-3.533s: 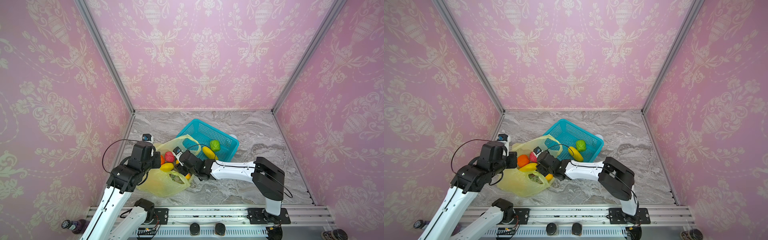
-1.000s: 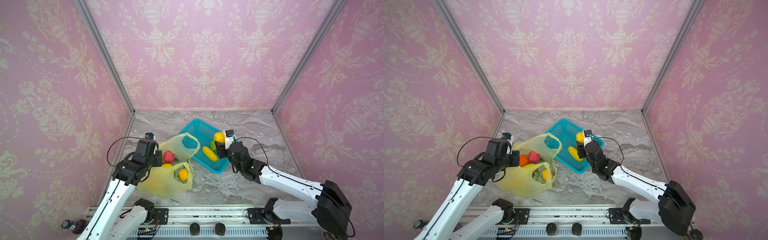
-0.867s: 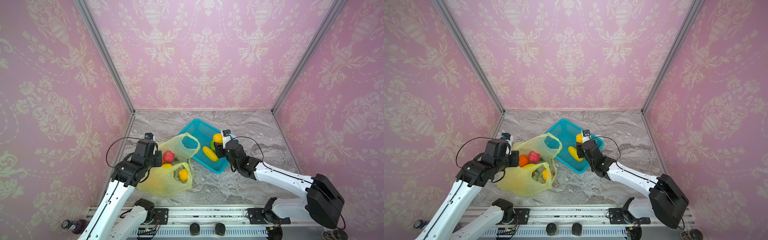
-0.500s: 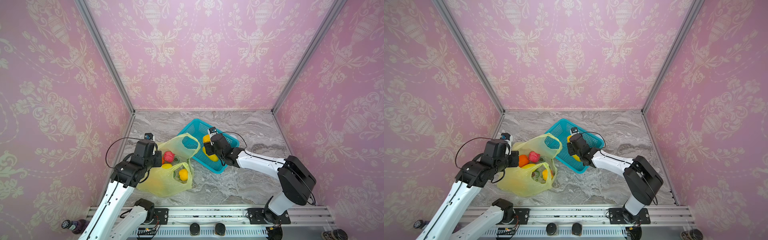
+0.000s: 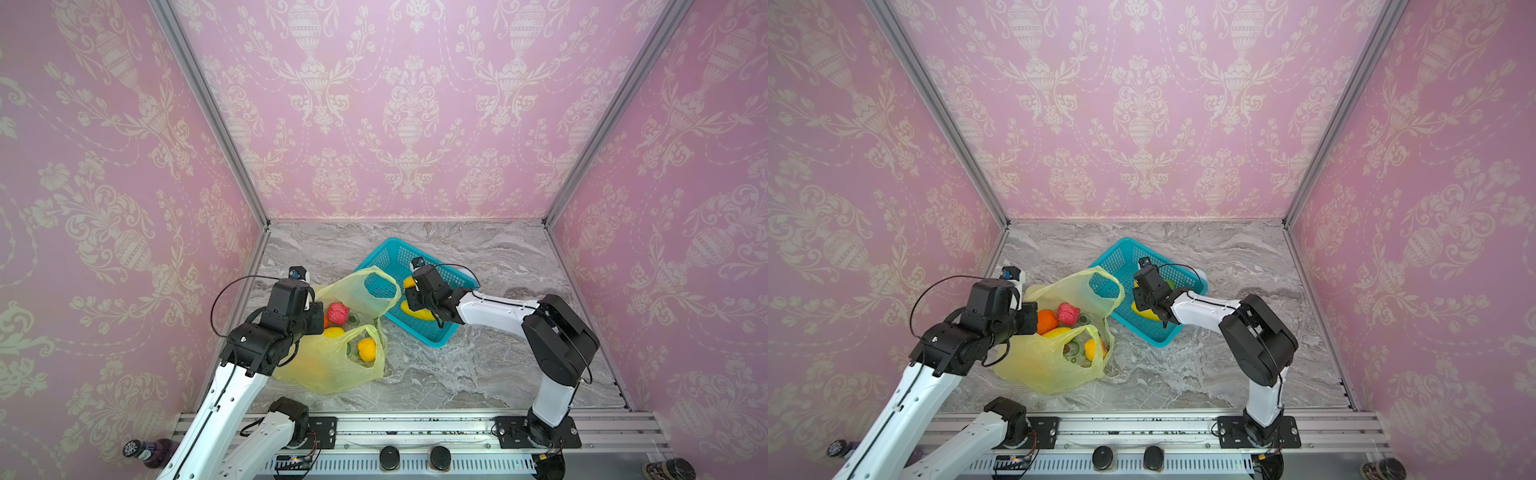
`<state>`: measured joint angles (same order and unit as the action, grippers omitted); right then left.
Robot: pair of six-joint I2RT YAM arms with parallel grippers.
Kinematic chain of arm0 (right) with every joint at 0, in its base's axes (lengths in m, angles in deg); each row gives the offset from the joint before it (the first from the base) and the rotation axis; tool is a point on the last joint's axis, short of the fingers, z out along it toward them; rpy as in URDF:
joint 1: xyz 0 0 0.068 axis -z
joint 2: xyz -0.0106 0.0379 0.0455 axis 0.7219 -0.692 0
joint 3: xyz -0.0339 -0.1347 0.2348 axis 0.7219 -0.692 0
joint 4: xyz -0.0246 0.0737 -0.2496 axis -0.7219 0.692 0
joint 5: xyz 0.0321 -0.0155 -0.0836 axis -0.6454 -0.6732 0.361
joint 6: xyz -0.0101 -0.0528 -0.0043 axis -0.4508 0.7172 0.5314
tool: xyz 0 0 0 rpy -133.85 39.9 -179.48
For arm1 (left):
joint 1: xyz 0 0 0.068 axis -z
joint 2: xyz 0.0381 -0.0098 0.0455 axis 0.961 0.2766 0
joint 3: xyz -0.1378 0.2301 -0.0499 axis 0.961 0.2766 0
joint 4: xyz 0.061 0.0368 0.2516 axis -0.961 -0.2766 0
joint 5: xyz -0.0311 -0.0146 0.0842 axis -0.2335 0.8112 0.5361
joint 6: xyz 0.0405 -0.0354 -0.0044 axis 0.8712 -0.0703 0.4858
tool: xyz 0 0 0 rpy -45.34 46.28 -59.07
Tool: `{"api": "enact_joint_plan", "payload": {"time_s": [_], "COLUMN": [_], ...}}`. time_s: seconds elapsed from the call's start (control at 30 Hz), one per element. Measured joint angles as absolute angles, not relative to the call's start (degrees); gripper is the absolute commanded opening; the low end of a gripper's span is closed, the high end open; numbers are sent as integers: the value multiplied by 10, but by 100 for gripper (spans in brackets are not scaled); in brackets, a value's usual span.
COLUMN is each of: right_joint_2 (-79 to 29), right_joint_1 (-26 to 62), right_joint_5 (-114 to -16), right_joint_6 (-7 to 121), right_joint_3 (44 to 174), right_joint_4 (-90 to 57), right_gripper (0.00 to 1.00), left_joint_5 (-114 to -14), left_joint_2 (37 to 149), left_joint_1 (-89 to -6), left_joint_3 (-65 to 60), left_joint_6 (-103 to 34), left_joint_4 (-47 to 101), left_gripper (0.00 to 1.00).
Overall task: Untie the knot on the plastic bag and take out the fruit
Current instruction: 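Lower the round yellow fruit into the basket and open the right gripper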
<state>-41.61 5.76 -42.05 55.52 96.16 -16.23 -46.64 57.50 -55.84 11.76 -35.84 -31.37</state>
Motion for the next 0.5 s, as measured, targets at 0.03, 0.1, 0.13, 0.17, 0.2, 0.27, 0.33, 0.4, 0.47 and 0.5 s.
{"api": "enact_joint_plan", "payload": {"time_s": [0.03,0.1,0.13,0.17,0.2,0.27,0.33,0.4,0.47,0.5], "right_joint_2": [-416,-416,-415,-413,-409,-396,-374,-344,-317,-301], "right_joint_1": [58,60,60,60,60,60,60,60,60,60], "right_joint_5": [-421,-424,-425,-426,-428,-432,-435,-435,-435,-435], "right_joint_6": [555,553,552,551,549,549,548,548,548,548], "right_joint_3": [962,959,956,951,945,928,905,879,856,842], "right_joint_4": [-162,-169,-175,-181,-185,-193,-204,-222,-239,-251], "right_gripper": [57,65,68,72,75,80,84,84,83,82], "left_joint_5": [-466,-466,-466,-466,-466,-466,-466,-466,-466,-466], "left_joint_2": [574,571,569,566,566,566,571,575,573,569], "left_joint_1": [-558,-558,-558,-558,-558,-558,-558,-558,-558,-558], "left_joint_3": [118,118,118,118,118,118,118,118,118,118], "left_joint_6": [-358,-358,-358,-358,-358,-358,-358,-358,-358,-358], "left_joint_4": [-314,-314,-313,-313,-313,-313,-314,-313,-313,-313], "left_gripper": [0,0,0,0,0,0,0,0,0,0]}}
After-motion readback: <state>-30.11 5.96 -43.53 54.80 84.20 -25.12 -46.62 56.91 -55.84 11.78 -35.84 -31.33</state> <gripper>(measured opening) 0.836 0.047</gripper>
